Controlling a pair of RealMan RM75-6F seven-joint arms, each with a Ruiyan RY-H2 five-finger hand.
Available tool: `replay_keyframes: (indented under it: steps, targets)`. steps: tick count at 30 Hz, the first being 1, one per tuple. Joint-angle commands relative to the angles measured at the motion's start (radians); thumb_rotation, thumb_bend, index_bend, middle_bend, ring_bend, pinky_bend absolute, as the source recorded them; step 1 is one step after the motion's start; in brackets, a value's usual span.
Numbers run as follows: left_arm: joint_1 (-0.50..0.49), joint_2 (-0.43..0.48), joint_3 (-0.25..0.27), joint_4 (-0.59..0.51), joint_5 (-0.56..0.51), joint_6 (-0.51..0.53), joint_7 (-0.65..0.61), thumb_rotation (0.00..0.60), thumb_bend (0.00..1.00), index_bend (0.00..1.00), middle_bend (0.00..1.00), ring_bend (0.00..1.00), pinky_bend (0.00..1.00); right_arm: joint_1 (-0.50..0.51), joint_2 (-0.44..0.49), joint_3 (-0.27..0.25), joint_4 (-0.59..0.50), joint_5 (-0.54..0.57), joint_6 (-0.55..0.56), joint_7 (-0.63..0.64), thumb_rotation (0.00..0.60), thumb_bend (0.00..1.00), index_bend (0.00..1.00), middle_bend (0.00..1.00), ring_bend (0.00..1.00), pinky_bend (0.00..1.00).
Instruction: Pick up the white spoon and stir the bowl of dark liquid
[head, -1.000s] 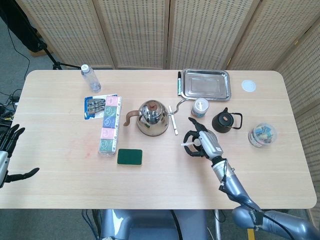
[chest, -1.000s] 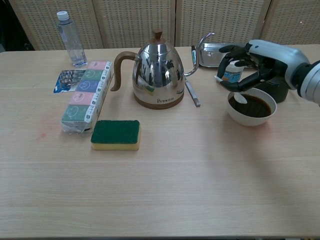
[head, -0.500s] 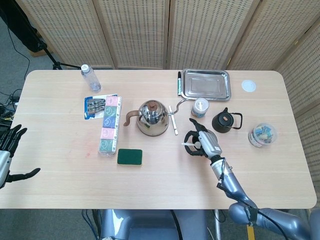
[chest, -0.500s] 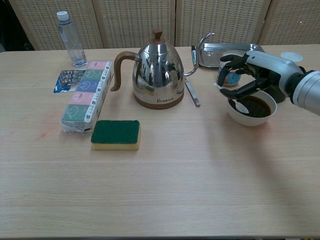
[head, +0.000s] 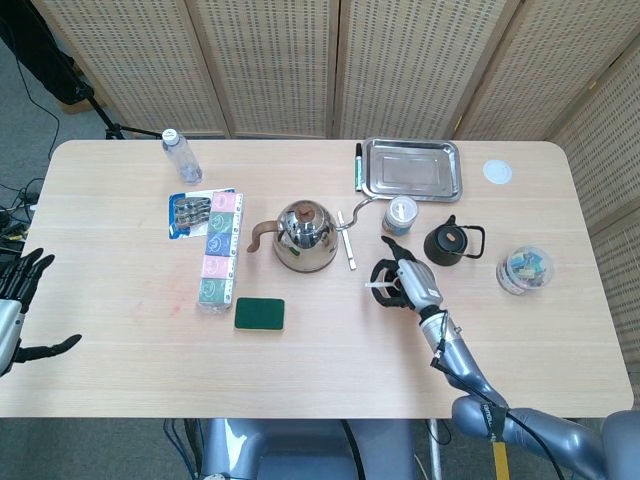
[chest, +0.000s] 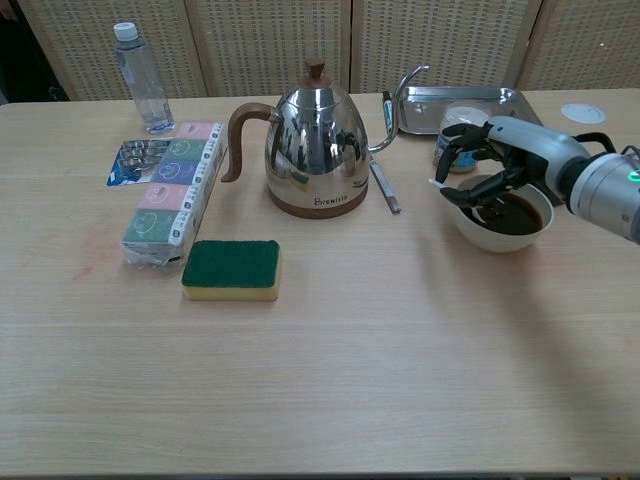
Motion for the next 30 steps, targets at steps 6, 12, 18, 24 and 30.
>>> replay_keyframes:
  steps: [6, 12, 18, 24, 30]
  targets:
    - [-0.005, -0.003, -0.005, -0.002, -0.016, -0.008, 0.01, 0.492, 0.0, 0.0, 0.0, 0.0, 0.0, 0.01, -0.003, 0.024, 0.048, -0.005, -0.011, 0.036, 0.6, 0.47, 0.58, 0.0, 0.0, 0.0]
    - [-0.007, -0.011, -0.002, -0.01, -0.016, -0.011, 0.037, 0.491, 0.0, 0.0, 0.0, 0.0, 0.0, -0.018, 0.052, 0.02, 0.015, -0.027, 0.008, 0.059, 0.6, 0.47, 0.58, 0.0, 0.0, 0.0]
    - [-0.008, -0.014, 0.002, -0.012, -0.008, -0.013, 0.046, 0.491, 0.0, 0.0, 0.0, 0.0, 0.0, -0.052, 0.082, 0.002, -0.019, -0.038, 0.023, 0.083, 0.6, 0.47, 0.58, 0.0, 0.0, 0.0]
    - [-0.009, -0.011, -0.001, -0.011, -0.017, -0.014, 0.038, 0.492, 0.0, 0.0, 0.0, 0.0, 0.0, -0.062, 0.089, -0.007, -0.049, -0.058, 0.029, 0.1, 0.6, 0.47, 0.58, 0.0, 0.0, 0.0]
    - [-0.013, -0.006, -0.007, -0.01, -0.031, -0.023, 0.029, 0.493, 0.0, 0.0, 0.0, 0.0, 0.0, -0.038, 0.059, 0.002, -0.042, -0.055, 0.013, 0.095, 0.6, 0.47, 0.58, 0.0, 0.0, 0.0]
